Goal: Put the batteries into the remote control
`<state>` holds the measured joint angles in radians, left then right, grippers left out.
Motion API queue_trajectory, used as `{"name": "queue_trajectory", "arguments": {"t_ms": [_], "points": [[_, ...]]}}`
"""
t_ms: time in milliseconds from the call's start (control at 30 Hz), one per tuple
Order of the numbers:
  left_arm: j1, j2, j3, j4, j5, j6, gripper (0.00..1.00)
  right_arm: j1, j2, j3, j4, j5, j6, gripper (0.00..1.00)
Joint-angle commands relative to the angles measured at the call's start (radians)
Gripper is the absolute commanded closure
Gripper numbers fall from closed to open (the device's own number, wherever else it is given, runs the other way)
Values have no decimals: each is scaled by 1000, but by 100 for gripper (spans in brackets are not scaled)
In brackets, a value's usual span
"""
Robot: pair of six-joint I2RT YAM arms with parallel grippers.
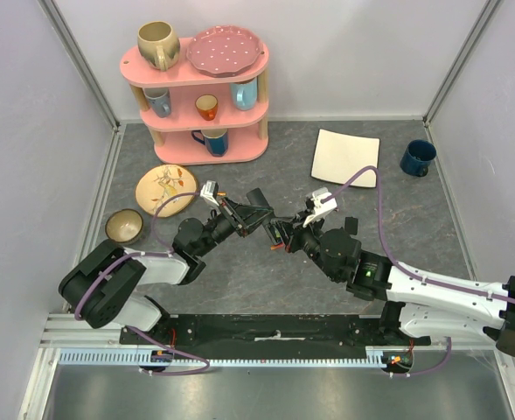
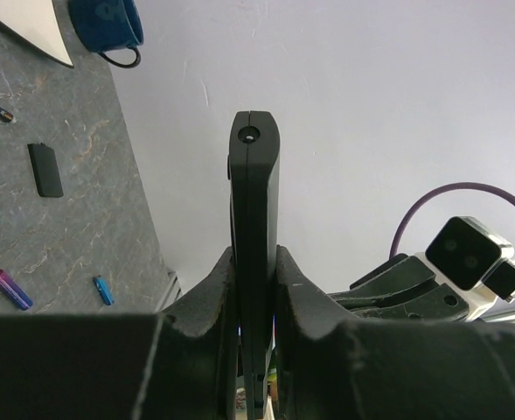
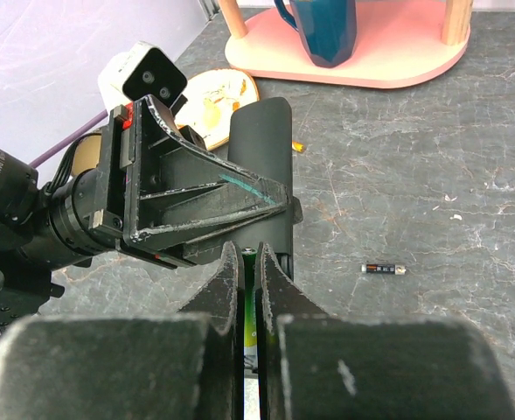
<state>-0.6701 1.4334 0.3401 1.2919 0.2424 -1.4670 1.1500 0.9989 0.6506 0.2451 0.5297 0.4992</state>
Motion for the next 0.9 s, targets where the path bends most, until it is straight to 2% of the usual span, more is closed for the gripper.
{"name": "queue_trajectory", "arguments": {"t_ms": [0,400,867], "points": [[-6,16,34,152,34,-36,98,5,6,3,60,35,-17,100],[-8,-5,37,145,29,-30,98,7,20,6,-1,-8,4,100],[-8,-62,17,150,-46,39,98,7,79,119,-227,-112,51,100]]}}
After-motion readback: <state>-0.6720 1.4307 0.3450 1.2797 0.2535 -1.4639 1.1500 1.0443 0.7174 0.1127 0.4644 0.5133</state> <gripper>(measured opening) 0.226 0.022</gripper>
